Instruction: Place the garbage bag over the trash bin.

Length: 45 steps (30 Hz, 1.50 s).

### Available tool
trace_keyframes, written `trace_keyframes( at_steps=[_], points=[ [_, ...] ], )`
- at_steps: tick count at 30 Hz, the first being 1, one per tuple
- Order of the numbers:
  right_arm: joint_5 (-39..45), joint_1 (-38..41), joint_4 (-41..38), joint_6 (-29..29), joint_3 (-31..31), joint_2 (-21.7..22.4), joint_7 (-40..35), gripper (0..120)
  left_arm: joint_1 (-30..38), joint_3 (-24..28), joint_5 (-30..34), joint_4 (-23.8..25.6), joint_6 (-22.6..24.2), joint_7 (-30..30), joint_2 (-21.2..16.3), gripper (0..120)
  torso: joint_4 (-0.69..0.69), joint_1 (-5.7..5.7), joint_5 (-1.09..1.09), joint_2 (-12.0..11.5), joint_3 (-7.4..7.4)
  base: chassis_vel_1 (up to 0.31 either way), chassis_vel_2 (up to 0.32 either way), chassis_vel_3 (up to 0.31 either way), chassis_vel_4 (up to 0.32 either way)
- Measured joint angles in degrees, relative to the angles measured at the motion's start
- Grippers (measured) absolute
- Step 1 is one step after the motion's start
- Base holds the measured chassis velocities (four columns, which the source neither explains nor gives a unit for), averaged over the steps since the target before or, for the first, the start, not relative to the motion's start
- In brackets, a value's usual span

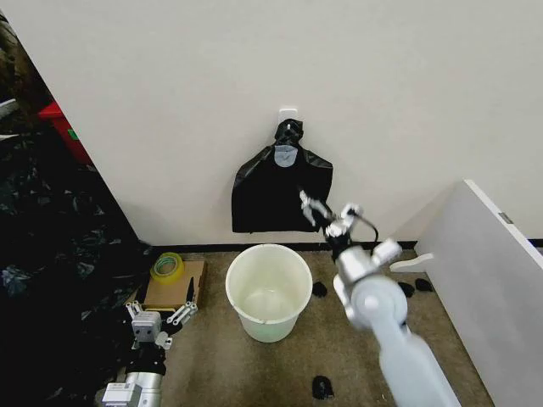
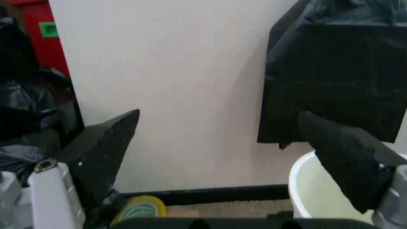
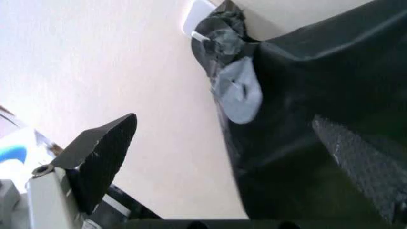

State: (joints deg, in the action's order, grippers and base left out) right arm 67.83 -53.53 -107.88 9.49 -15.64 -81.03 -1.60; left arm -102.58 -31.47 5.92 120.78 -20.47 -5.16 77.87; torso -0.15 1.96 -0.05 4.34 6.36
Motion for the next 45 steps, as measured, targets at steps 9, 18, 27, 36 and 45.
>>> trace_keyframes(
  at_steps=[9,18,27,36,45],
  points=[
    [0.22,7.36,9.04,0.51,0.72,-7.91,-1.21,100,0.26,0.93,-0.1,-0.68,-0.01,-0.1,1.24,98,0.01,0.0,0.0,0.0,0.0,0.0,0.0,0.0,0.0],
    [-0.13,9.94,12.23,0.38,0.48,-8.82,-1.66,84,0.3,1.05,-0.26,-0.63,-0.1,-0.21,0.94,98,0.0,0.0,0.01,0.0,0.0,0.0,0.0,0.0,0.0],
    [-0.28,9.65,12.17,0.16,0.37,-8.5,-1.64,45,0.75,0.78,0.0,-0.44,0.09,-0.28,0.52,98,0.01,-0.01,0.01,0.0,0.0,0.0,0.0,0.0,0.0],
    [-0.42,9.7,12.09,0.05,0.39,-8.31,-1.63,19,1.07,0.41,0.25,-0.15,0.39,-0.4,0.46,98,0.01,-0.01,0.01,0.0,-0.01,0.0,0.0,0.0,0.0],
    [-3.43,8.54,11.59,-0.59,1.19,-7.46,-1.7,0,1.01,0.28,0.33,0.29,0.63,-0.68,0.45,98,0.01,-0.01,0.01,0.0,-0.01,0.0,0.0,0.0,0.0]
  ],
)
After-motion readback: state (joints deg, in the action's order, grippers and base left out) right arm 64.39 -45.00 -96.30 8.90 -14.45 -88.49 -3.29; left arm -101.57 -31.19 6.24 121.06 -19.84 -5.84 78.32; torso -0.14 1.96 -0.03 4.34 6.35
